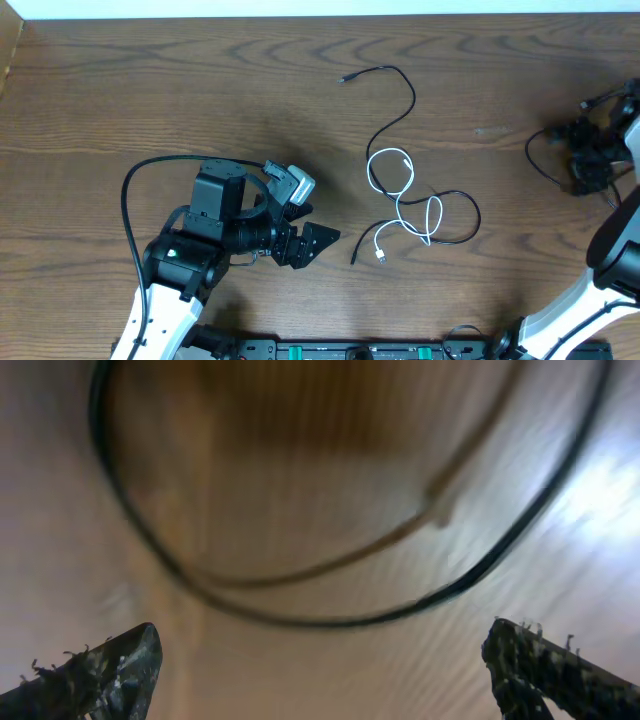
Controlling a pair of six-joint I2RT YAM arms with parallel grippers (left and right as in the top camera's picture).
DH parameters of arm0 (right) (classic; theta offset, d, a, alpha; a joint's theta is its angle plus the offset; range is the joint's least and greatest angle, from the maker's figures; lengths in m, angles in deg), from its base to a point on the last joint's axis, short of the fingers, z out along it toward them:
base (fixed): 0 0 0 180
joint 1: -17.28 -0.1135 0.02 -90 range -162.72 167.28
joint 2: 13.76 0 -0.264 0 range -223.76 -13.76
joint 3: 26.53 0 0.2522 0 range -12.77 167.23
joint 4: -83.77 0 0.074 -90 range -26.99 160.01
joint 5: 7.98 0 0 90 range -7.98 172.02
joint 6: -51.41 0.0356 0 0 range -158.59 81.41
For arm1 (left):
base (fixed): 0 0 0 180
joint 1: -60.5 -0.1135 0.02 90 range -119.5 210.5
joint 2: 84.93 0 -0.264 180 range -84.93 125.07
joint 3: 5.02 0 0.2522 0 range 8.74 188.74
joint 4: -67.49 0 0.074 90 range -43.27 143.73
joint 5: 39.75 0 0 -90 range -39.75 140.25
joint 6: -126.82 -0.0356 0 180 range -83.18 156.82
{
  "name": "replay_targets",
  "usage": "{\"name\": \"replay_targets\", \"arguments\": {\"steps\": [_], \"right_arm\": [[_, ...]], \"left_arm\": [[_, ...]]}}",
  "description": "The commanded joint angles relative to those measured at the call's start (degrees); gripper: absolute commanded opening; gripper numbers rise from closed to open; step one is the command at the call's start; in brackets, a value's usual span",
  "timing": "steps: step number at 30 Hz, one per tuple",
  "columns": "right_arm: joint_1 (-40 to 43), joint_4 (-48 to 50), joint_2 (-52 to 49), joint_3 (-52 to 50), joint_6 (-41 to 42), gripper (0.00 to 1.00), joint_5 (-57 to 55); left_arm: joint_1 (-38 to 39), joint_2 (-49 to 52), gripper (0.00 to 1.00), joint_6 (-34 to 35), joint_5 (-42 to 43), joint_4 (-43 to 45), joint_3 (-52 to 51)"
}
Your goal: Untangle cables
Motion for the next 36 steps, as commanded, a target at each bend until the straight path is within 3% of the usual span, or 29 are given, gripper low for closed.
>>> {"name": "replay_targets", "arguments": {"steps": [1,10,11,12,14,16,19,20,24,30,36], "right_arm": [[-2.12,-0.24,0.11,-0.04,9.11,0.99,4.76],[-6.99,-2.93,0.11,-0.04,14.1,0.97,-6.4],[-7.5,-2.93,0.11,-0.04,13.51,0.89,-8.26],[-8.04,-2.89,0.11,-0.04,12.35,0.64,-10.91],[-9.27,-2.8,0.11,-0.04,9.79,0.01,-16.04],[-10.29,-2.82,0.11,-0.04,4.57,0.01,-18.23],[-12.37,-2.71,-0.13,-0.04,-9.99,0.01,-18.16],[-13.9,-1.84,-0.35,-0.04,-18.21,0.01,-18.21],[-16.13,3.17,-0.42,-0.04,-31.71,0.01,-18.23],[-17.14,6.56,-2.73,-0.04,-41.77,0.01,-18.64],[-17.09,7.76,-8.31,-0.04,-43.36,0.01,-18.69]], "left_arm": [[-0.2,0.0,0.79,0.26,0.11,-0.37,0.31],[-0.2,0.0,0.79,0.0,0.11,-1.49,0.31],[-0.2,0.0,0.79,0.02,0.09,-1.51,0.31],[-0.2,0.0,0.8,0.02,0.09,-1.51,0.31],[-0.2,0.0,0.79,0.02,0.09,-1.51,0.31],[-0.2,0.0,0.79,0.0,0.09,-1.49,0.31],[-0.2,0.0,0.8,-0.2,0.09,-1.49,0.31],[-0.2,0.0,0.79,-0.2,0.11,-1.49,0.31],[-0.2,0.0,0.79,-0.17,0.11,-1.49,0.31],[-0.2,0.0,0.8,-1.07,0.07,-1.49,0.31],[-0.2,0.02,0.77,-1.05,0.07,-1.51,0.31]]}}
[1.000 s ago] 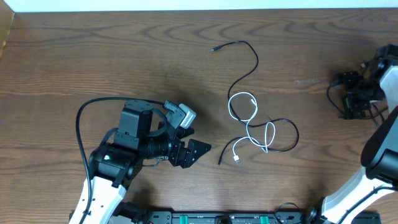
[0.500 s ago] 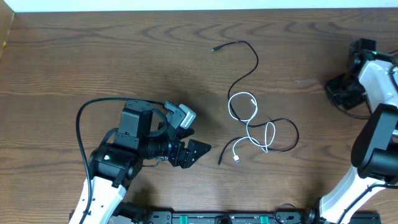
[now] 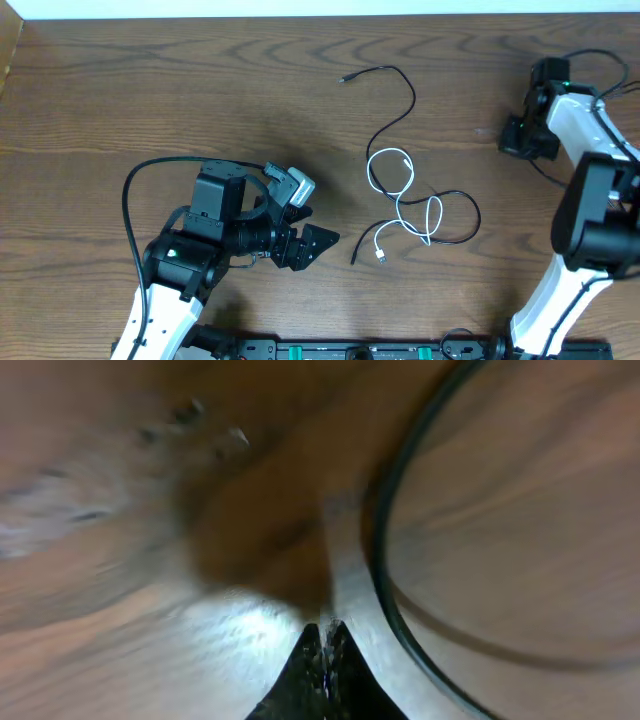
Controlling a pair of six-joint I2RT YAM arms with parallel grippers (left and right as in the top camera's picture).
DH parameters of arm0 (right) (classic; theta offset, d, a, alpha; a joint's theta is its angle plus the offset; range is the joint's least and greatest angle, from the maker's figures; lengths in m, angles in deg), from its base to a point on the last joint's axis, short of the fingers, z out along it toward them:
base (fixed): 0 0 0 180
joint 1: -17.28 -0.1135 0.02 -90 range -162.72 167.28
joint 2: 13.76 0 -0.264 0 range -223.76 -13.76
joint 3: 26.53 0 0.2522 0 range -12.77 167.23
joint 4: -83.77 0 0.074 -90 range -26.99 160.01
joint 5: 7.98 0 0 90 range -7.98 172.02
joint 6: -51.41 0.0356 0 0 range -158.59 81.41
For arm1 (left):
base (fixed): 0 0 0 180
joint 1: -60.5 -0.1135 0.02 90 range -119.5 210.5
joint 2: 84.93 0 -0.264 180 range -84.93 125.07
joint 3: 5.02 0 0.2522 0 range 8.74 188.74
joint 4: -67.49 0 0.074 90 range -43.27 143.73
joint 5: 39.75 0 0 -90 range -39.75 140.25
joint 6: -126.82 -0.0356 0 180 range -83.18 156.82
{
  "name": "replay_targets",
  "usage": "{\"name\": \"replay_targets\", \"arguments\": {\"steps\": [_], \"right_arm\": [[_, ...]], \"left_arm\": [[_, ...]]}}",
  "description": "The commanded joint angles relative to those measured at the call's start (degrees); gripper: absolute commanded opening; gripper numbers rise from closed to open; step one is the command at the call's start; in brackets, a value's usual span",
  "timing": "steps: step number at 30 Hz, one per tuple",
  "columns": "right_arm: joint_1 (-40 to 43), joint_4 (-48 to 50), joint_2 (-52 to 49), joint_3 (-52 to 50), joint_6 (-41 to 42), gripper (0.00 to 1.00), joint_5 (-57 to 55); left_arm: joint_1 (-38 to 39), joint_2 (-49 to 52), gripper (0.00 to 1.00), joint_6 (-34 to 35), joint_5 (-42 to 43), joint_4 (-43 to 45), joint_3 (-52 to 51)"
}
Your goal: Untangle cables
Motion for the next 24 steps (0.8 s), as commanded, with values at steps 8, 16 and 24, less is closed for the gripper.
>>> {"name": "replay_targets", "arguments": {"steps": [8,16,24], "right_arm": [[1.11,2.54,-3.34,-0.04,-2.71,0.01,-11.17],[8.87,4.26,-11.13,-0.04,-2.14,0.01,-11.93],[18.18,12.79,-13.84,-0.04,-2.97,0.01,-12.11]], "left_arm": [[-0.2,0.02,0.75,-0.79,0.07,-1.25,0.31],[-0.2,0.02,0.75,-0.76,0.09,-1.33,0.31],[-0.2,0.02,0.75,-0.76,0.09,-3.23,0.31]]}}
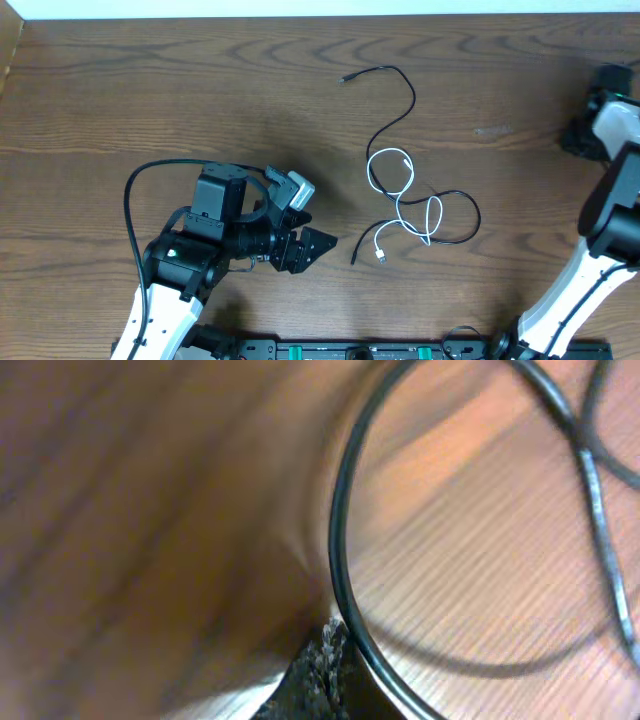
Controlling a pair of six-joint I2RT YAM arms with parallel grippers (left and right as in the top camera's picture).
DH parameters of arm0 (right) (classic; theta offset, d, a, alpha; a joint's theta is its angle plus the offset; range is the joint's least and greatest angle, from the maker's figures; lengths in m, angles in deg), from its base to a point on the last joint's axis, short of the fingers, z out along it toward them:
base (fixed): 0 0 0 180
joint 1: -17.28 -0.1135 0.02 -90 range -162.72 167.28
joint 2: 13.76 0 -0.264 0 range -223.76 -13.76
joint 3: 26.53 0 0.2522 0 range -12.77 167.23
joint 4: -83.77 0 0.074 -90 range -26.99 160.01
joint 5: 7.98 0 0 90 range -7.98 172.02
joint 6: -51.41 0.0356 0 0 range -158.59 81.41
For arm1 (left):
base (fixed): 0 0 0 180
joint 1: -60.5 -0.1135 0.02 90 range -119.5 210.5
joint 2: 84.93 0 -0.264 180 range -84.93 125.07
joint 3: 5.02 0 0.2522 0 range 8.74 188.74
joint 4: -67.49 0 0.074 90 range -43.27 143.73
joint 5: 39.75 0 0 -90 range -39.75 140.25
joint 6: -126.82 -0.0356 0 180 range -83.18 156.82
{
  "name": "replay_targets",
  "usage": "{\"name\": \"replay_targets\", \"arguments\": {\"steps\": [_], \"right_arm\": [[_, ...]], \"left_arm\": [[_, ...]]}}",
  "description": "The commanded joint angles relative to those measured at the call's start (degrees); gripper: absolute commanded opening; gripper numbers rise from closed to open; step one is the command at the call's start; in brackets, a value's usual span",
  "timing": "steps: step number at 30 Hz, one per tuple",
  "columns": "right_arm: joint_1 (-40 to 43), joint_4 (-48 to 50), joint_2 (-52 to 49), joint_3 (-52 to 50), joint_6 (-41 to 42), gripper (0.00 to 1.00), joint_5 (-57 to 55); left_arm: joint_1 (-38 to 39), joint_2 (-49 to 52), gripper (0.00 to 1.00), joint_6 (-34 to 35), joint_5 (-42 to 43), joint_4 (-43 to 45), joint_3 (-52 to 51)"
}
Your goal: Untangle cables
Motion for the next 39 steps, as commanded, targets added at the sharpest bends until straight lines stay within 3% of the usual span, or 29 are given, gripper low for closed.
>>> {"name": "replay_targets", "arguments": {"steps": [1,5,11,20,28,30,33,35,37,38,39], "right_arm": [[5.99,1.33,-7.26,-3.93,-0.76,0.01,4.31],[10.93,3.8,-7.26,-3.93,-0.74,0.01,5.53],[17.7,5.01,-7.26,-3.91,-0.74,0.01,16.15],[20.96,4.98,-7.23,-3.8,-0.72,0.01,3.48],[23.15,4.83,-7.21,-3.21,1.49,0.01,3.54],[23.5,4.26,-7.21,-2.89,2.71,0.01,5.88],[23.82,4.33,-6.99,-1.31,2.12,0.01,21.86],[23.67,4.2,-6.86,-0.31,0.59,0.08,32.26],[23.06,4.07,-6.78,0.59,0.28,0.24,40.5],[22.47,3.91,-6.75,1.07,0.26,0.49,44.3],[22.05,3.82,-6.75,1.27,0.02,0.6,46.1]], "left_arm": [[-0.2,0.02,0.75,-0.61,0.11,-0.68,0.31],[-0.2,0.0,0.75,-0.61,0.09,-1.14,0.28],[-0.2,0.02,0.75,-0.61,0.07,-1.2,0.28],[-0.2,0.0,0.75,-0.59,-0.98,-2.32,0.28],[-0.2,0.0,0.75,-0.59,-0.98,-2.49,0.28],[-0.2,0.02,0.75,-0.61,-0.98,-2.49,0.28],[-0.2,0.02,0.75,-0.61,-0.98,-2.49,0.28],[-0.2,0.02,0.75,-0.61,-1.01,-2.47,0.31],[-0.2,0.02,0.75,-0.61,-0.98,-2.49,0.31],[-0.2,0.02,0.75,-0.61,-0.98,-2.47,0.31],[-0.2,0.02,0.75,-0.61,-0.98,-2.47,0.31]]}}
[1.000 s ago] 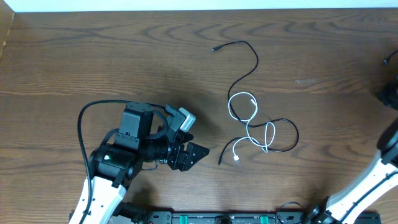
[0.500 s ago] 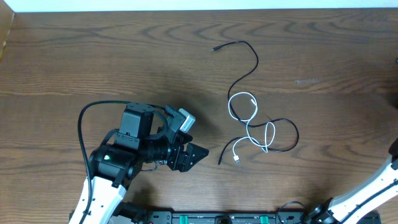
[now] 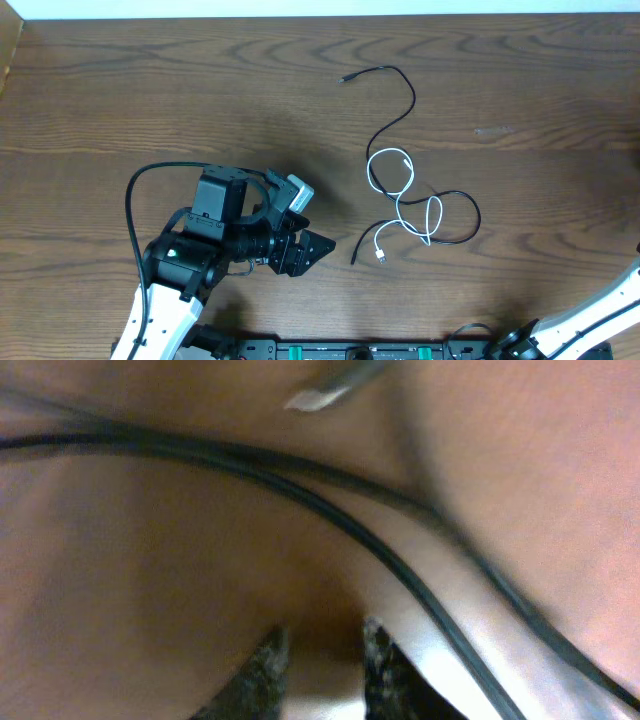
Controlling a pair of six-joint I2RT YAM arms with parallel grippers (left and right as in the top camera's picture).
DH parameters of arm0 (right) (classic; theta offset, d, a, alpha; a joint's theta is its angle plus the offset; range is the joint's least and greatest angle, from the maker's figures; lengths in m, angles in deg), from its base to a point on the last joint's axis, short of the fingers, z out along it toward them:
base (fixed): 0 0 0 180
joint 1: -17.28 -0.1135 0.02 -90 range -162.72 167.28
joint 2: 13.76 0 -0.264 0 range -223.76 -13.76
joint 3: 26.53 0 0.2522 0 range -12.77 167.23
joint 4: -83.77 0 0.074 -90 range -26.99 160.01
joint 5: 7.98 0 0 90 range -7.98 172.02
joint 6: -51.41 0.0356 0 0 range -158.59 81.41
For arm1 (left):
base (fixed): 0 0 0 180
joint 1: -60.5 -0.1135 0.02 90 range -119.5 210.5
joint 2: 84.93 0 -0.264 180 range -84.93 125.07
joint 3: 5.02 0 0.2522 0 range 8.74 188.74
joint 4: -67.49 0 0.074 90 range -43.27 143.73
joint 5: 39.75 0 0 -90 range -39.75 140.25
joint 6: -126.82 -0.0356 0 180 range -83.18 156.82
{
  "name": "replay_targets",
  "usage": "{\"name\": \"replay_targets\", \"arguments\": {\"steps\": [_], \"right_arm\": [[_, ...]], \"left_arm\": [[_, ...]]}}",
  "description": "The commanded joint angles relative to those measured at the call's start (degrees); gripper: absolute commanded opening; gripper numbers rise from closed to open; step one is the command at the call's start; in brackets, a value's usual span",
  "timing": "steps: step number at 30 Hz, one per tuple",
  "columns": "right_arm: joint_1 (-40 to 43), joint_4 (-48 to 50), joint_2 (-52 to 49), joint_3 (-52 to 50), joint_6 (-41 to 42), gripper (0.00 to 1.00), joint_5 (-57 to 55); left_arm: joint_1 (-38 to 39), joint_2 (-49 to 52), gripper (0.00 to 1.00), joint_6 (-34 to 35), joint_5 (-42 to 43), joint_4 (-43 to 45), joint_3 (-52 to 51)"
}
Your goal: Untangle cables
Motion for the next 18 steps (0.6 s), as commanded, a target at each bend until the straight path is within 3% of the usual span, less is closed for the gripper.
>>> {"name": "replay_targets", "arguments": {"steps": [1,3,12,18], "right_arm": [[-3.15,-2.05,-5.53,-1.62,-0.68,0.77,23.12],[-5.05,-2.25,-5.4,-1.46,-0.68,0.99,25.4],[-16.61,-3.28,-0.94,-1.27,-0.72,0.99,21.03],[-24.59,-6.47,7.28,-1.27,-1.53,0.99,11.63]], "left_arm": [[-0.2,0.0,0.75,-0.61,-0.37,-0.15,0.28],[-0.2,0.0,0.75,-0.61,-0.37,-0.13,0.28],[-0.2,0.02,0.75,-0.63,-0.37,-0.13,0.31],[-0.2,0.0,0.75,-1.29,-0.44,-0.13,0.28]]}}
